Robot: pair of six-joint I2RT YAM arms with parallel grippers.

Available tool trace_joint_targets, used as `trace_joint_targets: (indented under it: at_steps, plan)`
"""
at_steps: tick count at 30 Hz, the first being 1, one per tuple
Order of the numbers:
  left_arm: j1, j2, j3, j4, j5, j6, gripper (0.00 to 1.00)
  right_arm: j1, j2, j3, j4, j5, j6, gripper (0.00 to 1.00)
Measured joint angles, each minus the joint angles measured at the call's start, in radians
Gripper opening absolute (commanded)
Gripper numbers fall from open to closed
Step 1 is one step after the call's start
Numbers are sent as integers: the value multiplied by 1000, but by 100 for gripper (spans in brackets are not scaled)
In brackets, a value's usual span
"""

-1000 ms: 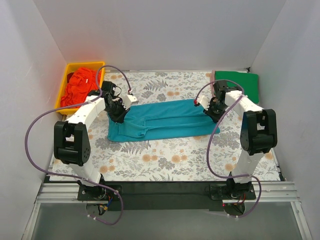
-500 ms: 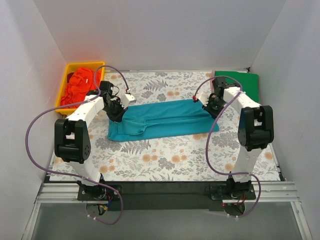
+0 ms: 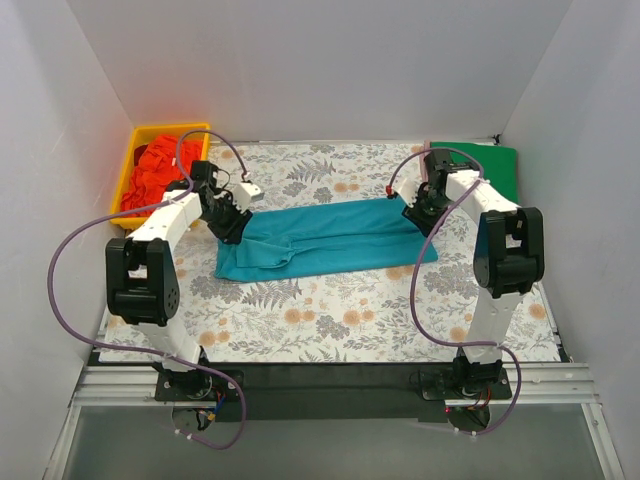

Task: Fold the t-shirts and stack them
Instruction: Fold the tshirt

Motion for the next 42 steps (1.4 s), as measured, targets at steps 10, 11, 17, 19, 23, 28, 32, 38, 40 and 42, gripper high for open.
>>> trace_joint_targets:
  at_steps: [10,11,17,19,23,28,32,38,40,42]
  plan:
    - [249,-95,-63,-61,122,-122,48,-22,-130,-74,-24,-71,120,41]
    - [254,-121,-90,-65,134,-142,49,-22,-142,-91,-27,-84,133,41]
    - [238,-170,-174,-52,188,-249,56,-26,-106,-140,-53,-132,217,44]
    - [238,-169,-193,-35,190,-276,56,-39,-85,-140,-54,-143,244,48]
    - [238,-163,-215,-16,190,-314,56,-82,-75,-136,-64,-158,290,51]
    - [238,-145,-217,1,190,-346,56,-126,-55,-100,-88,-172,329,56]
    - [238,-132,-218,11,190,-360,57,-154,8,-60,-112,-214,357,56]
    - [238,-114,-223,24,191,-375,59,-186,92,-21,-147,-272,391,55]
    - [238,-114,-231,26,193,-382,59,-192,103,-10,-158,-288,397,53]
    - [238,-113,-234,27,194,-388,59,-196,105,-2,-163,-296,402,51]
